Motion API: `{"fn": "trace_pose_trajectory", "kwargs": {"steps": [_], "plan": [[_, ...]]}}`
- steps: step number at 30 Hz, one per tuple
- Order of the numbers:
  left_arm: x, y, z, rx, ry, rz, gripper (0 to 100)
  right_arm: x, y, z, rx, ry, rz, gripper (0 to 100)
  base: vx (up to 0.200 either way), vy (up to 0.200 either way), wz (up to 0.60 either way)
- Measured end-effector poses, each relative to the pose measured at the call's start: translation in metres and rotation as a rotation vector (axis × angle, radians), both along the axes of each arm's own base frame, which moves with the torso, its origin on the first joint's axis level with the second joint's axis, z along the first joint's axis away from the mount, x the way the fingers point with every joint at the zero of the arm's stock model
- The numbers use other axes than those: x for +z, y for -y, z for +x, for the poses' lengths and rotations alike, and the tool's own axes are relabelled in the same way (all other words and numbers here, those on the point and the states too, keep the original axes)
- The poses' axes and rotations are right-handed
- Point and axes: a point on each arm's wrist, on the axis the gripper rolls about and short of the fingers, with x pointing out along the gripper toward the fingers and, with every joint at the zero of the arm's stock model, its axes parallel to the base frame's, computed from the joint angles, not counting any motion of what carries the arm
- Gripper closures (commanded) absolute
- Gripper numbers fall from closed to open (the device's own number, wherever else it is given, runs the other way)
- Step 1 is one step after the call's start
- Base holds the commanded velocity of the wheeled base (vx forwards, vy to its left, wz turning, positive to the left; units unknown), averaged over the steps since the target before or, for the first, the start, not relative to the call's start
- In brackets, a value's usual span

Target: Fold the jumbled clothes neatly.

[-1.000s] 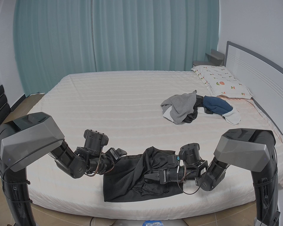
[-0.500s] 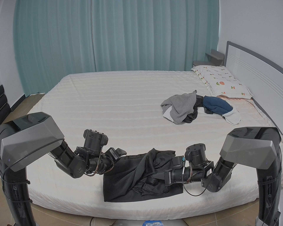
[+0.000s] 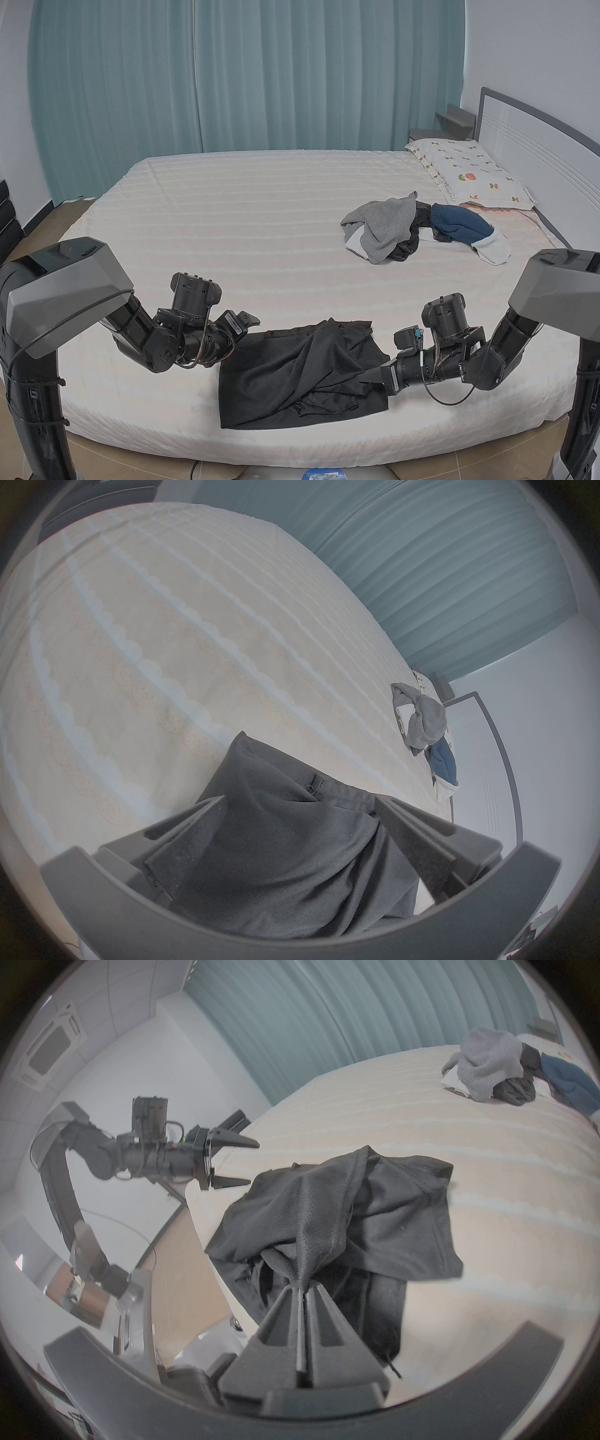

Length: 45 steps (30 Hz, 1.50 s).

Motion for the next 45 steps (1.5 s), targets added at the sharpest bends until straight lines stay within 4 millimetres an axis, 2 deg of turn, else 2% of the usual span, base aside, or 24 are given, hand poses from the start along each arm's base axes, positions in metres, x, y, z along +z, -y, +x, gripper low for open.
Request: {"fn": "trace_pose_trajectory", "kwargs": {"steps": [8,15,19,20,26,31,35,40,45], "plan": [[-0.001,-0.002,0.001,0.006,-0.003,0.002,0,0.011,0.018,-0.019,-0.01,-0.014,-0.02,100,0.0,0.0,0.0],[-0.001,-0.003,0.001,0.008,-0.003,0.002,0,0.004,0.033,-0.043,-0.004,-0.066,-0.063,100,0.0,0.0,0.0],[-0.002,-0.003,0.001,0.007,-0.004,0.003,0,-0.001,0.038,-0.047,-0.008,-0.087,-0.076,100,0.0,0.0,0.0],[-0.002,-0.003,0.001,0.007,-0.005,0.004,0,-0.003,0.038,-0.048,-0.008,-0.091,-0.08,0,0.0,0.0,0.0],[-0.003,-0.002,0.002,0.005,-0.006,0.006,0,-0.011,0.039,-0.048,-0.001,-0.107,-0.092,0,0.0,0.0,0.0],[-0.005,-0.003,0.006,0.011,-0.003,0.005,0,-0.004,0.042,-0.035,-0.027,-0.09,-0.044,0,0.0,0.0,0.0],[-0.006,-0.006,0.013,0.022,0.005,0.002,0,0.008,0.042,-0.014,-0.105,-0.094,0.039,0,0.0,0.0,0.0],[-0.009,-0.009,0.02,0.033,0.013,0.005,0,0.022,0.033,0.02,-0.195,-0.105,0.15,0,0.0,0.0,0.0],[-0.012,-0.012,0.025,0.032,0.016,0.022,0,0.016,0.013,0.053,-0.254,-0.145,0.224,0,0.0,0.0,0.0]]}}
